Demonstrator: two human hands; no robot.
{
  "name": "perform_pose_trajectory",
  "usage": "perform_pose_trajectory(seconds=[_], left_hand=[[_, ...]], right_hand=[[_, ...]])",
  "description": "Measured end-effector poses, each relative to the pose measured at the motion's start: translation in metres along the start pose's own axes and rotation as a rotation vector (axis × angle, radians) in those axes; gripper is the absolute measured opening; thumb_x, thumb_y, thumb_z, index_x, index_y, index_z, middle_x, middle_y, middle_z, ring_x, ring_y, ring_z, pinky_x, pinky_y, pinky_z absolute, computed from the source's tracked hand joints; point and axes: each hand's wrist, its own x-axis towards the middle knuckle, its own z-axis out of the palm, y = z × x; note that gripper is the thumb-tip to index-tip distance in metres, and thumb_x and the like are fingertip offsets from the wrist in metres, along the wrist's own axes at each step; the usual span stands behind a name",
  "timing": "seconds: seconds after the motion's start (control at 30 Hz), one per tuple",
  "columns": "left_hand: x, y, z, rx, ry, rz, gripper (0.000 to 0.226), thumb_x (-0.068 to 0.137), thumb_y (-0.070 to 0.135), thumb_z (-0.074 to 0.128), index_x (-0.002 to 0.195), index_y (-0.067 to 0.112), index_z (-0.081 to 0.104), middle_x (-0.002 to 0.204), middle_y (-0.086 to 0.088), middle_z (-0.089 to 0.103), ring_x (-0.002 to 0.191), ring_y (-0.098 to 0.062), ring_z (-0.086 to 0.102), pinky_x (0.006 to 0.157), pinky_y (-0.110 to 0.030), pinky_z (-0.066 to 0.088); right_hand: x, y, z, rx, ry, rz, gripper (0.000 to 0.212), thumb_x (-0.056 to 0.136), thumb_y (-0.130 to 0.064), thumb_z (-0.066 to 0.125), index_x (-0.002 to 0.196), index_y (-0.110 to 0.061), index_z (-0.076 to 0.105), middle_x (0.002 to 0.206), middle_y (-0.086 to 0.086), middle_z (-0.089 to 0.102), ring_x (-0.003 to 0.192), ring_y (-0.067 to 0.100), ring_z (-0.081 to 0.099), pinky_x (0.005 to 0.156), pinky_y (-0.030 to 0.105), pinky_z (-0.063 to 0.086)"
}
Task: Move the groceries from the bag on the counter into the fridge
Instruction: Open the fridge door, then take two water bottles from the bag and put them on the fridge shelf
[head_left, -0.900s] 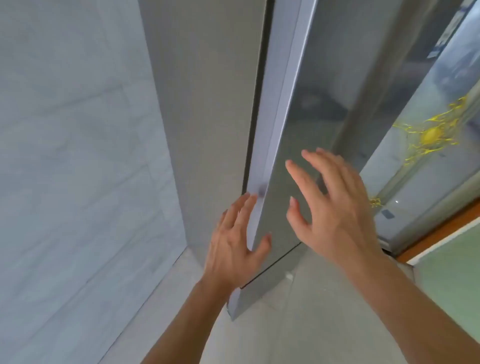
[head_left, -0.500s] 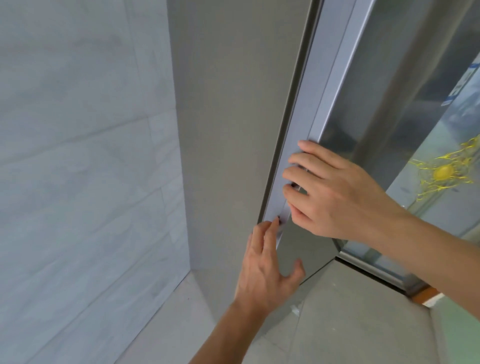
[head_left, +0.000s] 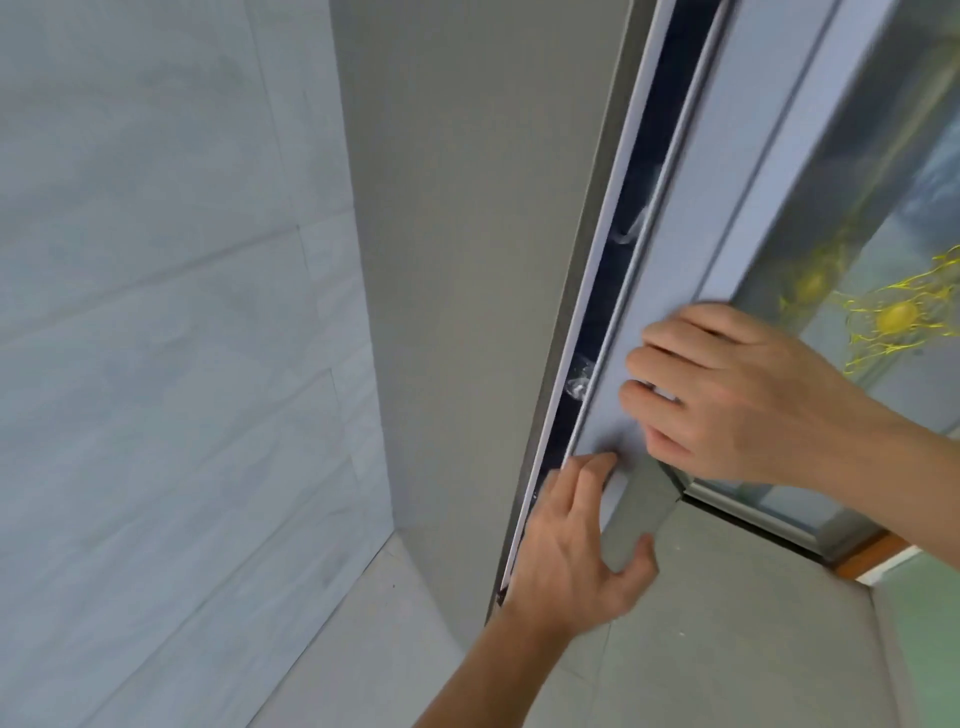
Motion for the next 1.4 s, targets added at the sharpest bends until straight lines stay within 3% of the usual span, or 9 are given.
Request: perform_pose_trajectory(seconds=[0.17,0.4,0.5,0.57,0.67,0.83,1.1,1.27,1.4], left_hand=[[-0.014,0.010,0.008,0.013,-0.168,0.239,0.054,0.076,0.021,0.070,0.125,0.003,0.055,0.115,-0.006,0.058,0.101,-0.021,0.054,0.091,-0.023,0.044],[0.004,0.007,0.015,0.038,-0.162,0.390,0.036,0.082,0.018,0.067,0.116,0.009,0.061,0.115,-0.005,0.061,0.098,-0.019,0.057,0.080,-0.032,0.050],[0.032,0.013,0.023,0.090,-0.218,0.397,0.046,0.083,0.015,0.064,0.128,0.008,0.058,0.127,-0.005,0.057,0.112,-0.019,0.054,0.090,-0.036,0.048],[0.050,0.019,0.037,0.160,-0.337,0.405,0.062,0.085,0.016,0.061,0.144,0.011,0.043,0.147,-0.004,0.044,0.131,-0.020,0.045,0.103,-0.041,0.044],[0.073,0.028,0.065,0.273,-0.517,0.467,0.082,0.084,0.017,0.058,0.155,0.022,0.018,0.164,0.000,0.016,0.148,-0.020,0.023,0.115,-0.043,0.034],[0.104,0.044,0.117,0.356,-0.634,0.578,0.092,0.083,0.014,0.057,0.156,0.025,0.004,0.166,0.005,0.000,0.151,-0.018,0.013,0.112,-0.044,0.038],[0.133,0.078,0.194,0.435,-0.681,0.696,0.092,0.083,0.012,0.056,0.157,0.033,0.005,0.166,0.006,-0.001,0.152,-0.015,-0.001,0.123,-0.040,0.011],[0.146,0.095,0.240,0.433,-0.723,0.716,0.092,0.083,0.014,0.055,0.156,0.036,0.003,0.165,0.009,0.006,0.152,-0.013,0.001,0.124,-0.041,0.006],[0.155,0.107,0.275,0.418,-0.724,0.713,0.091,0.083,0.018,0.056,0.156,0.037,0.005,0.164,0.012,0.007,0.152,-0.011,0.001,0.124,-0.040,0.001]], right_hand=[[-0.051,-0.014,-0.031,-0.068,-0.010,0.081,0.012,0.081,-0.014,0.060,0.070,-0.013,0.056,0.073,0.005,0.057,0.071,0.031,0.062,0.080,0.040,0.046],[-0.124,-0.038,-0.082,-0.137,-0.136,0.338,0.013,0.081,-0.020,0.067,0.087,-0.010,0.072,0.076,0.009,0.065,0.065,0.032,0.063,0.071,0.042,0.045],[-0.155,-0.053,-0.099,-0.162,-0.156,0.513,0.015,0.082,-0.020,0.069,0.089,-0.008,0.075,0.078,0.013,0.066,0.065,0.034,0.063,0.066,0.044,0.046],[-0.171,-0.069,-0.105,-0.153,-0.177,0.621,0.015,0.082,-0.018,0.068,0.089,-0.007,0.075,0.078,0.013,0.066,0.067,0.034,0.063,0.065,0.044,0.048],[-0.191,-0.093,-0.103,-0.116,-0.223,0.770,0.019,0.084,-0.018,0.066,0.095,-0.007,0.075,0.087,0.013,0.068,0.077,0.035,0.066,0.071,0.044,0.050],[-0.219,-0.111,-0.094,-0.055,-0.313,0.994,0.036,0.087,-0.022,0.062,0.119,-0.007,0.070,0.113,0.016,0.068,0.105,0.035,0.066,0.090,0.046,0.055],[-0.289,-0.083,-0.074,-0.032,-0.458,1.161,0.058,0.092,-0.031,0.053,0.143,-0.002,0.050,0.141,0.019,0.056,0.131,0.034,0.055,0.108,0.047,0.047],[-0.338,-0.057,-0.058,-0.048,-0.517,1.219,0.064,0.085,-0.028,0.062,0.142,0.000,0.050,0.133,0.017,0.062,0.118,0.031,0.063,0.105,0.042,0.049],[-0.375,-0.038,-0.044,-0.088,-0.579,1.230,0.066,0.080,-0.025,0.066,0.139,0.002,0.052,0.130,0.020,0.063,0.119,0.035,0.062,0.108,0.048,0.046]])
